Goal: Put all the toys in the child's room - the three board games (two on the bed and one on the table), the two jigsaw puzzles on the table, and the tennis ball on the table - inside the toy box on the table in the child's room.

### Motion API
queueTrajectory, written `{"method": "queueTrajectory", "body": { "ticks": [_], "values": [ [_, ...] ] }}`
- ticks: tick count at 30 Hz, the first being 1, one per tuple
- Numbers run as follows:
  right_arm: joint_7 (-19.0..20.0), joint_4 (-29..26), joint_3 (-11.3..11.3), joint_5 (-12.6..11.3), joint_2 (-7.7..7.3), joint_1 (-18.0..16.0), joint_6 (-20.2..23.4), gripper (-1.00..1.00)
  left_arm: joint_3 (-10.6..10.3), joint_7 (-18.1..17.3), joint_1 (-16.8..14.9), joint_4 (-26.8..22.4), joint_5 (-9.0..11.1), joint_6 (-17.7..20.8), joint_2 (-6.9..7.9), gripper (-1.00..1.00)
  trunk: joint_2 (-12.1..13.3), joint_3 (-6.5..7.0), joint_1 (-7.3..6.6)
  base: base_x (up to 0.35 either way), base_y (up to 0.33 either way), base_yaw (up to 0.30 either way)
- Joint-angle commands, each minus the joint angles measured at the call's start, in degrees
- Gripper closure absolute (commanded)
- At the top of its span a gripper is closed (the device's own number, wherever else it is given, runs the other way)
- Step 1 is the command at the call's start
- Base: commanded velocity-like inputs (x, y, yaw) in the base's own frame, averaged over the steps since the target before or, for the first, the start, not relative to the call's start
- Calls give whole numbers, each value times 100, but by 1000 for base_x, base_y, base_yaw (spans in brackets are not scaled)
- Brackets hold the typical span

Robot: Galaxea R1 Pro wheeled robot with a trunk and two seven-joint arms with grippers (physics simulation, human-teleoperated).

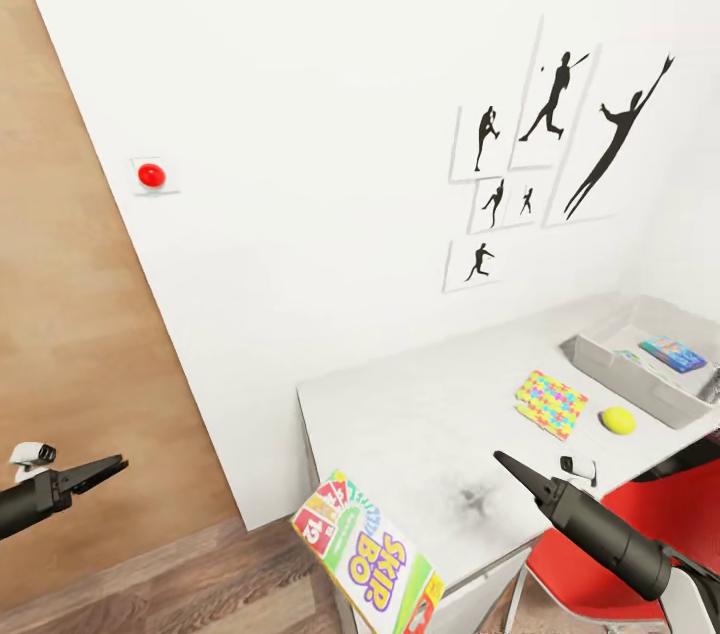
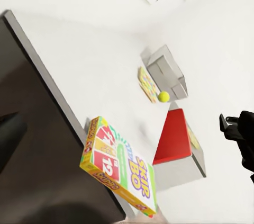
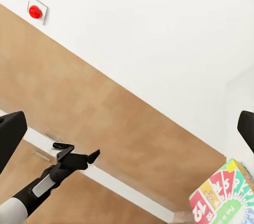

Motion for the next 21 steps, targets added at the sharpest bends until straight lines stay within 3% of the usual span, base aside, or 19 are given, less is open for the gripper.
{"method": "queueTrajectory", "body": {
  "ticks": [1, 11, 21],
  "values": [
    [2, -2, -2, -19, 0, -6, 34, -100, 0, -21, -3, 1, 1, 60, 1, -100, -12, -5, 4, 0, 259, -206],
    [2, -2, -2, -14, 0, -6, 34, -100, 0, -23, -5, 1, 1, 58, 1, -100, -12, 63, 4, 37, 114, -192],
    [1, -2, -2, -13, -2, -6, 34, -100, 0, -23, -2, 1, 1, 57, -1, -100, -12, 79, 4, 44, 25, -47]
  ]
}}
